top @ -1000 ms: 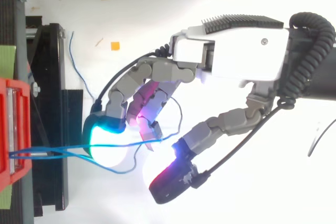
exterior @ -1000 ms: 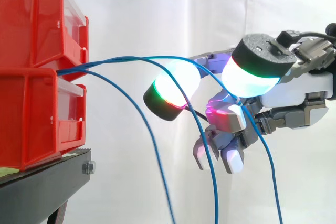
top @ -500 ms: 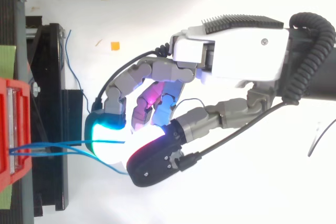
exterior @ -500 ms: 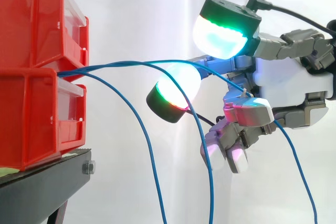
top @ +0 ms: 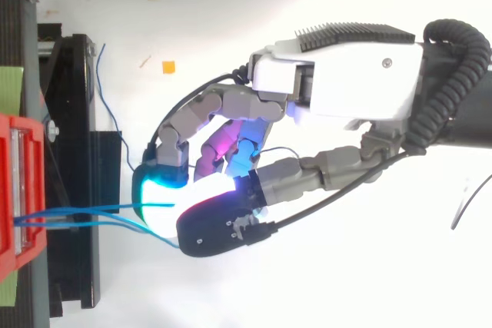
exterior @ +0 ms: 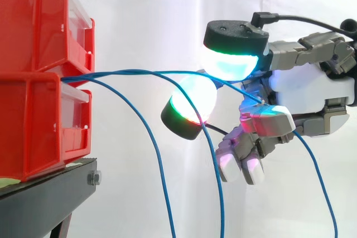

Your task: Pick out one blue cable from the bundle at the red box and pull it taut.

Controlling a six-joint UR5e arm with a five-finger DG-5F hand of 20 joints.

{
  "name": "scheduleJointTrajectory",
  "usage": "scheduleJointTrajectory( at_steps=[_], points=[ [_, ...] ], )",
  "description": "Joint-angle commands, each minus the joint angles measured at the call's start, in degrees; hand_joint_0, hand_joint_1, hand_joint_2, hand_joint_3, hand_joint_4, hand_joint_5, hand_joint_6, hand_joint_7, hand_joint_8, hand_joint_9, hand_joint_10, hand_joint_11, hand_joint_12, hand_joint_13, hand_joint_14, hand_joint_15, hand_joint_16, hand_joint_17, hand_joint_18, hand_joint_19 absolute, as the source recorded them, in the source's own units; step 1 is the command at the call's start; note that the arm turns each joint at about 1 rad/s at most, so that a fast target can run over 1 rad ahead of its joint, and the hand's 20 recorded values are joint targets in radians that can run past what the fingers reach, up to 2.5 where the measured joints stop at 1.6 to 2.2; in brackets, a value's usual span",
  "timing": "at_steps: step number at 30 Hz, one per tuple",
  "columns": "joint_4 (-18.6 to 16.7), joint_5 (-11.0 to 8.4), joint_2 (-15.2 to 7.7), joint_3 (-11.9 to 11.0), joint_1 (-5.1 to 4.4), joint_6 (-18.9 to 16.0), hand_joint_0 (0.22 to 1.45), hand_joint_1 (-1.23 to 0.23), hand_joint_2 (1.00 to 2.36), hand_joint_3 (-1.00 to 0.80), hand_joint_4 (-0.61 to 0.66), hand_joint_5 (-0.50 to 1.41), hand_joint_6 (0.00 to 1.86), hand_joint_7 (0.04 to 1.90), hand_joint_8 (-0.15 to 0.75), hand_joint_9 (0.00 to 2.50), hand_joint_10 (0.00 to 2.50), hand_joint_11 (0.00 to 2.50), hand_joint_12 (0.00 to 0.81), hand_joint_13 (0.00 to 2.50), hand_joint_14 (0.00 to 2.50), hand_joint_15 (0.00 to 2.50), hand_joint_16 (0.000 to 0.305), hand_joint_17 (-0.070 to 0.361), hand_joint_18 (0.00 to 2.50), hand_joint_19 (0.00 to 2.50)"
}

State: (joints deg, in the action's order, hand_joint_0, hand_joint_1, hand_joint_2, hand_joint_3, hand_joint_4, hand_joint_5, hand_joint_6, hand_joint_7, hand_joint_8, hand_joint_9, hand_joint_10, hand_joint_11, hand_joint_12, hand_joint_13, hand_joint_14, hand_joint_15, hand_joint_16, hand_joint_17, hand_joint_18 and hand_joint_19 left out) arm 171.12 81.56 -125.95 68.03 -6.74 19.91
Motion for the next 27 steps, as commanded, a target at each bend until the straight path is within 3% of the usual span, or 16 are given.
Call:
scheduleJointTrajectory(
  at_steps=[1, 27],
  points=[
    [0.0, 0.01, 0.0, 0.0, -0.03, 0.0, 0.62, -0.54, 1.02, -0.16, 0.09, -0.12, 0.85, 0.74, 0.293, 1.3, 0.02, 1.05, 0.433, 0.88, 0.02, 0.56, 0.059, 0.133, 0.78, 0.75],
    [0.0, -0.08, 0.0, 0.0, -0.03, -0.3, 0.62, -0.68, 1.02, -0.09, 0.14, -0.13, 0.94, 0.69, 0.319, 1.28, 0.02, 1.08, 0.442, 0.87, 0.02, 0.56, 0.062, 0.139, 0.8, 0.74]
  ],
)
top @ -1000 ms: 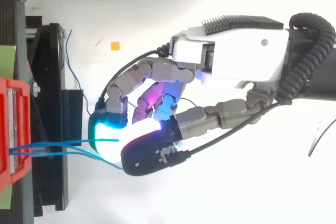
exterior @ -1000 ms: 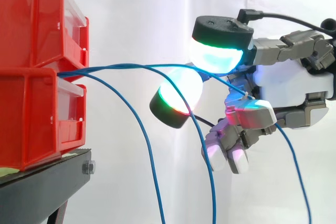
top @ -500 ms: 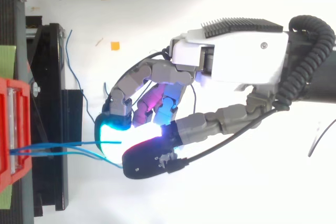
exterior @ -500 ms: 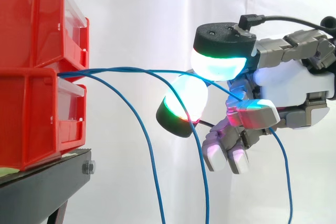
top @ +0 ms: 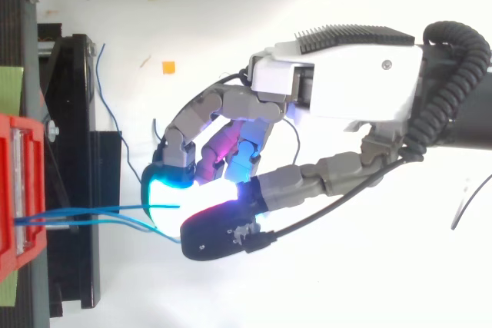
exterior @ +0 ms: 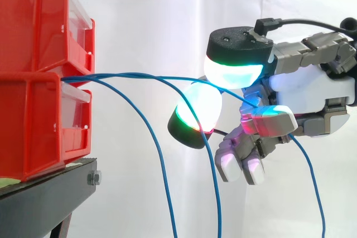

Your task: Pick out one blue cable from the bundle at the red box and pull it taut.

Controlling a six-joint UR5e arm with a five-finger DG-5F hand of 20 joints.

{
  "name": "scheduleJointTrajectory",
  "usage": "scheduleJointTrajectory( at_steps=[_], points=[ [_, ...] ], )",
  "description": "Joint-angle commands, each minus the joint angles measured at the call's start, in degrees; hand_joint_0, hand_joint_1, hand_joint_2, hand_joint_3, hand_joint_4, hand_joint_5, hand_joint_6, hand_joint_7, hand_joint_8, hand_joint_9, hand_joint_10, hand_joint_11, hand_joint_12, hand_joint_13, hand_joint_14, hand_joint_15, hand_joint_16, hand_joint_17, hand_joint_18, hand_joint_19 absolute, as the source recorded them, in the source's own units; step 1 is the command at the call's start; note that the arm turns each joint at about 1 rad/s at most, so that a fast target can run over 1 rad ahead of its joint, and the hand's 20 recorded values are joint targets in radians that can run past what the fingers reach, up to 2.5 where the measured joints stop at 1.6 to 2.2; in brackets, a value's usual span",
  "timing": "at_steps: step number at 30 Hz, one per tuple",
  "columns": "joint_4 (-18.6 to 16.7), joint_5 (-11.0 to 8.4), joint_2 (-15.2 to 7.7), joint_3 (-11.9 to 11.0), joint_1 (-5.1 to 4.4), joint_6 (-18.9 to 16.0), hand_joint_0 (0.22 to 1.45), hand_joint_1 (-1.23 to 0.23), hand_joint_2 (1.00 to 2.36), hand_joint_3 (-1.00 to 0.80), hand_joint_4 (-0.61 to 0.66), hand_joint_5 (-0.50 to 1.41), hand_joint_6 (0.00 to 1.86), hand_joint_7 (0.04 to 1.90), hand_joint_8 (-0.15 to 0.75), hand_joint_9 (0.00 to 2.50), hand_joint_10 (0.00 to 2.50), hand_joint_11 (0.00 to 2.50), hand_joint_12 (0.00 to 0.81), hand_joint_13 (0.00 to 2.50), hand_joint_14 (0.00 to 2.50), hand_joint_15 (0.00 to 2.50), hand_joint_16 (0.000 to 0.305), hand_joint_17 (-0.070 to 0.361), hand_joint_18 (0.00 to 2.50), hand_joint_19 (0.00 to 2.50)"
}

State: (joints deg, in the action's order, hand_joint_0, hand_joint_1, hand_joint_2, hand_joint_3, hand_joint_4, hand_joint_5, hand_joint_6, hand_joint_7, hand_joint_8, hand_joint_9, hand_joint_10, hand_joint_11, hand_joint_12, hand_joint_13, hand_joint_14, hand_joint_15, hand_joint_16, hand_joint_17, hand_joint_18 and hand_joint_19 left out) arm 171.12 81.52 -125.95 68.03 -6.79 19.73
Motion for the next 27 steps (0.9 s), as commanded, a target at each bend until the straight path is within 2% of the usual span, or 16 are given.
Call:
scheduleJointTrajectory(
  at_steps=[1, 8, 11, 27],
  points=[
    [0.0, 0.04, 0.0, 0.0, 0.11, -0.2, 0.62, -0.69, 1.02, -0.08, 0.13, -0.13, 0.94, 0.7, 0.319, 1.28, 0.02, 1.1, 0.439, 0.86, 0.02, 0.56, 0.061, 0.138, 0.8, 0.74],
    [0.1, 0.04, 0.0, 0.0, 0.11, -1.4, 0.66, -0.79, 1.02, -0.1, 0.05, -0.14, 0.94, 0.68, 0.291, 1.22, 0.03, 1.1, 0.419, 0.82, 0.02, 0.56, 0.057, 0.127, 0.75, 0.74],
    [0.0, 0.04, 0.0, 0.0, 0.2, -2.9, 0.67, -0.81, 1.02, -0.11, 0.03, -0.15, 0.94, 0.7, 0.285, 1.22, 0.02, 1.1, 0.41, 0.82, 0.02, 0.57, 0.055, 0.124, 0.73, 0.74],
    [1.2, 0.83, 0.0, 0.0, 0.46, -6.7, 0.7, -0.79, 1.02, -0.18, 0.01, -0.15, 0.95, 0.7, 0.279, 1.23, 0.02, 1.11, 0.404, 0.82, 0.02, 0.56, 0.054, 0.12, 0.74, 0.75]
  ],
)
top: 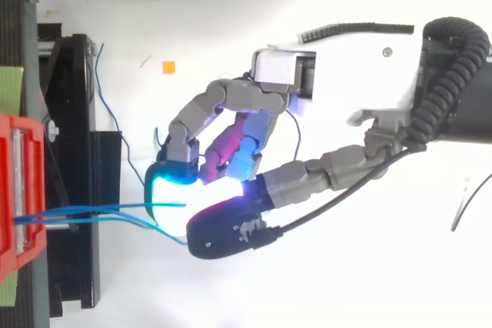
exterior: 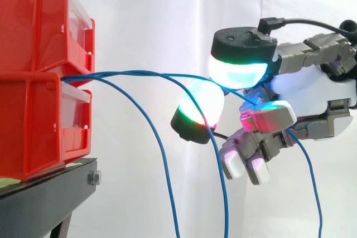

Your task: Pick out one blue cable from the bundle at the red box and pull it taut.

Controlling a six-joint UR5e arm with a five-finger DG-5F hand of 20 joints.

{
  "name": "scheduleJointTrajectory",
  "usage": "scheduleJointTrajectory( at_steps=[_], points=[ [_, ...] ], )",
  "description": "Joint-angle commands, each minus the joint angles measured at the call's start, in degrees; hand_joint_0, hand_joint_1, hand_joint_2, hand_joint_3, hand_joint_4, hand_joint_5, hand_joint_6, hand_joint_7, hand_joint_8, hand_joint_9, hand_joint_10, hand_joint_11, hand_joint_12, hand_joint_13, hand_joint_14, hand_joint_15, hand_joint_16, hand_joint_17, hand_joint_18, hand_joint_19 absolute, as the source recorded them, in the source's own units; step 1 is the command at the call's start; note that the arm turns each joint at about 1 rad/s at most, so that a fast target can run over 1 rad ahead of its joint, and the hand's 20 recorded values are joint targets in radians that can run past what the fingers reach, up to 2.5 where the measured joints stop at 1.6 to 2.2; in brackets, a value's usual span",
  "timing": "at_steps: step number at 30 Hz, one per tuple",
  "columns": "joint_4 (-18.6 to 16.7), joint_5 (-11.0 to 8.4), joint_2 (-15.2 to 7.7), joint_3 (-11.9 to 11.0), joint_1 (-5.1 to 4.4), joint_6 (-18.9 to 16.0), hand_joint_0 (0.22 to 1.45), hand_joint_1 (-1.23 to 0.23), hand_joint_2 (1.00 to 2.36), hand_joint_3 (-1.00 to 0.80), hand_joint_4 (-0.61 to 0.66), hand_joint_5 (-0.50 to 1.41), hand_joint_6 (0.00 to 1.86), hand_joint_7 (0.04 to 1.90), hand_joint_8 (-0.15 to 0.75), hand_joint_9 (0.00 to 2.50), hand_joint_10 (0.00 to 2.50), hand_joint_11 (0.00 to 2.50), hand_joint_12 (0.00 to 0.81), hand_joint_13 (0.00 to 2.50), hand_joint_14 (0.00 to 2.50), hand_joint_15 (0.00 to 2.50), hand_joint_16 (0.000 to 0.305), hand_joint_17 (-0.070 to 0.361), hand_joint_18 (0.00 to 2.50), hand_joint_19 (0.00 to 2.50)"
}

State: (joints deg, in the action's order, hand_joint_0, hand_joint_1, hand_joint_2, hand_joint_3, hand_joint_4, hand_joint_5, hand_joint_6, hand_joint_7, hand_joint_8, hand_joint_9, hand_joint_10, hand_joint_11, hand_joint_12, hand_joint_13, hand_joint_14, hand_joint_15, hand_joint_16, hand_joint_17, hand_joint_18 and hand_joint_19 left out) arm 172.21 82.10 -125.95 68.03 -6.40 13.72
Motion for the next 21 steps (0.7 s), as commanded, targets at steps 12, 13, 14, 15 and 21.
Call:
scheduleJointTrajectory(
  at_steps=[12, 13, 14, 15, 21],
  points=[
    [0.6, 2.45, 0.0, 0.0, 0.42, -2.4, 0.73, -0.8, 1.01, -0.31, 0.0, -0.16, 0.96, 0.67, 0.274, 1.23, 0.03, 1.13, 0.401, 0.82, 0.02, 0.56, 0.053, 0.12, 0.75, 0.74],
    [0.6, 2.45, 0.0, 0.0, 0.42, -2.4, 0.73, -0.8, 1.01, -0.32, 0.0, -0.16, 0.96, 0.67, 0.276, 1.23, 0.03, 1.12, 0.401, 0.83, 0.02, 0.56, 0.053, 0.12, 0.75, 0.74],
    [0.6, 2.54, 0.0, 0.0, 0.42, -2.6, 0.73, -0.8, 1.01, -0.32, 0.0, -0.16, 0.96, 0.67, 0.276, 1.23, 0.02, 1.12, 0.4, 0.83, 0.02, 0.56, 0.053, 0.12, 0.75, 0.74],
    [0.6, 2.54, 0.0, 0.0, 0.42, -2.9, 0.73, -0.8, 1.01, -0.32, 0.0, -0.16, 0.96, 0.67, 0.275, 1.23, 0.03, 1.11, 0.401, 0.82, 0.02, 0.57, 0.053, 0.12, 0.75, 0.74],
    [0.9, 2.45, 0.0, 0.0, 0.6, -4.1, 0.73, -0.79, 1.01, -0.34, 0.02, -0.16, 0.95, 0.66, 0.273, 1.23, 0.02, 1.11, 0.401, 0.82, 0.02, 0.56, 0.053, 0.12, 0.74, 0.74]
  ],
)
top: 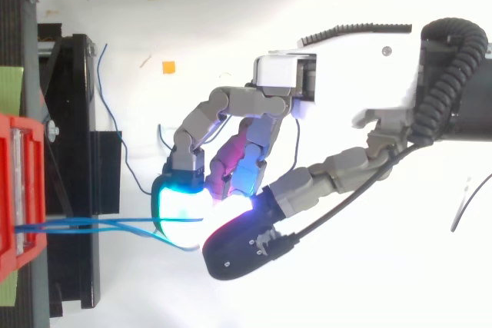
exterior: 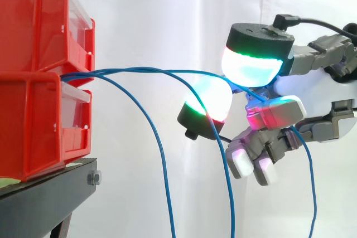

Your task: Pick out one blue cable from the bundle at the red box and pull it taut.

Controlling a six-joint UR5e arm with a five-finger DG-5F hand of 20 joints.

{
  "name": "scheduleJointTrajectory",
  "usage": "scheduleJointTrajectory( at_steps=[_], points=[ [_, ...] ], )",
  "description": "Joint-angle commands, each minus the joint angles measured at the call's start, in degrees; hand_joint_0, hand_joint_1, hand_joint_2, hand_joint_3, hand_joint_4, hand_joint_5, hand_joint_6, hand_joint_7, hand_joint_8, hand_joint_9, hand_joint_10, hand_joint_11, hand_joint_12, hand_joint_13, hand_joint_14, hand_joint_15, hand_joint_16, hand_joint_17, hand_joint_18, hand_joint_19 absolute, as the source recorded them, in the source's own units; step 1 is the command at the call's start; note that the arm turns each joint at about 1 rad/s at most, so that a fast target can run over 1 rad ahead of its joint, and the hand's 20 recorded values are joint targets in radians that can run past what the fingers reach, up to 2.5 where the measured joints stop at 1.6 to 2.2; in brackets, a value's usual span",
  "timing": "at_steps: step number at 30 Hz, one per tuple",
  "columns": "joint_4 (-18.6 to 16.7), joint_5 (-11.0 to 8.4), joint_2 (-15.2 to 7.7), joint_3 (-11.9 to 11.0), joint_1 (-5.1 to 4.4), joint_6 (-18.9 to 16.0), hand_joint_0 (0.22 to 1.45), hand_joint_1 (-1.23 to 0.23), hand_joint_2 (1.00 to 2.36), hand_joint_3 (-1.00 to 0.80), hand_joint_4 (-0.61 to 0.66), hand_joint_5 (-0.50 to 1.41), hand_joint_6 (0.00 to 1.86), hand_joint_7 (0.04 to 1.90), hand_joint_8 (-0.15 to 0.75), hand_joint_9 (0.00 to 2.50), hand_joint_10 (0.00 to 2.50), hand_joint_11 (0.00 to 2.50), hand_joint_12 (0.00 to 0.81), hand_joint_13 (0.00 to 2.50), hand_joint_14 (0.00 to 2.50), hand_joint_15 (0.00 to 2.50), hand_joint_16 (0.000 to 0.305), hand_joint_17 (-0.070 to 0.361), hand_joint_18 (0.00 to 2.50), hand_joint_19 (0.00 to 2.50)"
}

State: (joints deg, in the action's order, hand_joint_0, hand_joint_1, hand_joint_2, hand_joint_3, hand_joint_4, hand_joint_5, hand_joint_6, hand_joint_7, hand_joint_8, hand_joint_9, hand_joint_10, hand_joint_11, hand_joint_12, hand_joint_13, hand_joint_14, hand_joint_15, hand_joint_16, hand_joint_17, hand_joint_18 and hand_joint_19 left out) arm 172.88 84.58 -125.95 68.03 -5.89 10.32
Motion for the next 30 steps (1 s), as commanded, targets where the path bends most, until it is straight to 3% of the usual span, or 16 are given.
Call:
scheduleJointTrajectory(
  at_steps=[1, 8, 15, 19, 23, 30],
  points=[
    [0.3, -0.03, 0.0, 0.0, 0.09, -0.7, 0.72, -0.79, 1.01, -0.34, 0.02, -0.16, 0.95, 0.65, 0.272, 1.23, 0.02, 1.11, 0.399, 0.82, 0.02, 0.56, 0.053, 0.12, 0.75, 0.74],
    [1.1, 0.14, 0.0, 0.0, 0.17, -2.7, 0.65, -0.73, 1.0, -0.47, 0.1, -0.16, 0.94, 0.58, 0.273, 1.22, 0.03, 1.1, 0.401, 0.82, 0.02, 0.56, 0.053, 0.12, 0.73, 0.75],
    [1.9, 0.23, 0.0, 0.0, 0.17, -2.7, 0.56, -0.62, 1.0, -0.5, 0.08, -0.15, 0.88, 0.63, 0.286, 1.24, 0.03, 1.06, 0.42, 0.82, 0.02, 0.56, 0.056, 0.127, 0.71, 0.76],
    [1.8, 0.23, 0.0, 0.0, 0.26, -2.9, 0.62, -0.52, 1.01, -0.38, 0.03, -0.13, 0.87, 0.68, 0.278, 1.28, 0.02, 1.06, 0.408, 0.82, 0.02, 0.57, 0.054, 0.123, 0.71, 0.78],
    [1.8, 0.23, 0.0, 0.0, 0.26, -2.9, 0.62, -0.52, 1.01, -0.22, 0.01, -0.1, 0.86, 0.72, 0.314, 1.34, 0.02, 1.03, 0.444, 0.86, 0.02, 0.56, 0.062, 0.139, 0.75, 0.77],
    [1.9, 0.23, 0.0, 0.0, 0.26, -2.9, 0.6, -0.59, 1.0, -0.09, 0.08, -0.1, 0.88, 0.74, 0.36, 1.38, 0.02, 1.03, 0.496, 0.9, 0.02, 0.54, 0.073, 0.165, 0.83, 0.73]
  ],
)
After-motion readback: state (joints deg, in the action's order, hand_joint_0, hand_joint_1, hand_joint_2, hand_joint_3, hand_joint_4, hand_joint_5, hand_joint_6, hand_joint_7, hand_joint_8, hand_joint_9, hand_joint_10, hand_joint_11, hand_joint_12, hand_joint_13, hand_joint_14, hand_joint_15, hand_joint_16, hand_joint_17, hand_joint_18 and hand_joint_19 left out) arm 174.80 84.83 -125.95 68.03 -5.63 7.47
